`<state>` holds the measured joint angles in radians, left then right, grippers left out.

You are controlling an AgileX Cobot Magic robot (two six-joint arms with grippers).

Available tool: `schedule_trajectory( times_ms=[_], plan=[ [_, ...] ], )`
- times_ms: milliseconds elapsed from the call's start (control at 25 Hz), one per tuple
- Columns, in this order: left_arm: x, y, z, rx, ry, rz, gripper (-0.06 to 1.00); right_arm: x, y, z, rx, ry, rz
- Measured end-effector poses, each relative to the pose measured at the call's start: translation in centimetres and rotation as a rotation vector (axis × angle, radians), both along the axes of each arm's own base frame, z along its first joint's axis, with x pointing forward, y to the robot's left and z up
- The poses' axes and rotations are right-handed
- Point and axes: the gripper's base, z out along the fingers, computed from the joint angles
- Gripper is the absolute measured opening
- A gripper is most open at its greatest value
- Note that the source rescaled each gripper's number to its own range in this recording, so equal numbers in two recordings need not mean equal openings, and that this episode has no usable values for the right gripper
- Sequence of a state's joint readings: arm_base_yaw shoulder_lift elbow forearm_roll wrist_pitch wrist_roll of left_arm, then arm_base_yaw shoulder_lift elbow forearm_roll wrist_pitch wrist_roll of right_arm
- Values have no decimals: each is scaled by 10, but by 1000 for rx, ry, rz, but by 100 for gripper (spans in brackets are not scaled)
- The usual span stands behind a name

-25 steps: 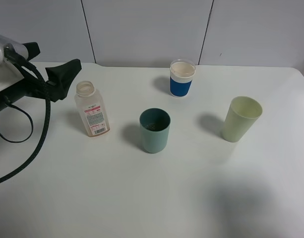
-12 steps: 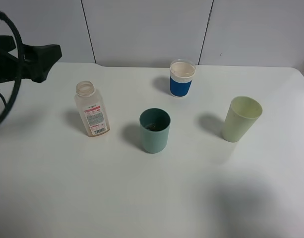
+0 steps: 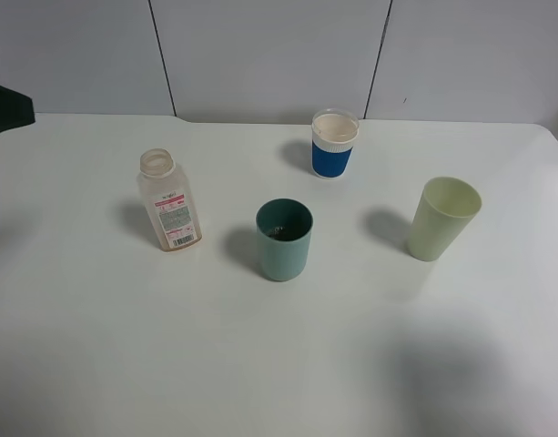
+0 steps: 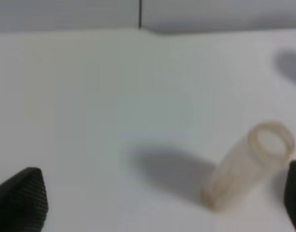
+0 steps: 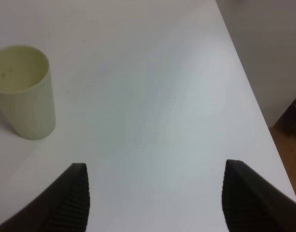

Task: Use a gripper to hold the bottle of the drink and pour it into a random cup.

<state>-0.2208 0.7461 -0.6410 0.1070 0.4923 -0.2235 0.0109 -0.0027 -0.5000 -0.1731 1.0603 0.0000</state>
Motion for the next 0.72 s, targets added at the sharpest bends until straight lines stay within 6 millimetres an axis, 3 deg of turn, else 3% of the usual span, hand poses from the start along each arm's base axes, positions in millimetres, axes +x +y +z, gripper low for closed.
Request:
schedule_trajectory(
  times_ms=[280,720],
  plan=[
    [-54,13,10,-23,19,21,100,0,0,0,0,0,0],
    [-138,32,3,-50,-32,40,100,0,0,0,0,0,0]
  ],
)
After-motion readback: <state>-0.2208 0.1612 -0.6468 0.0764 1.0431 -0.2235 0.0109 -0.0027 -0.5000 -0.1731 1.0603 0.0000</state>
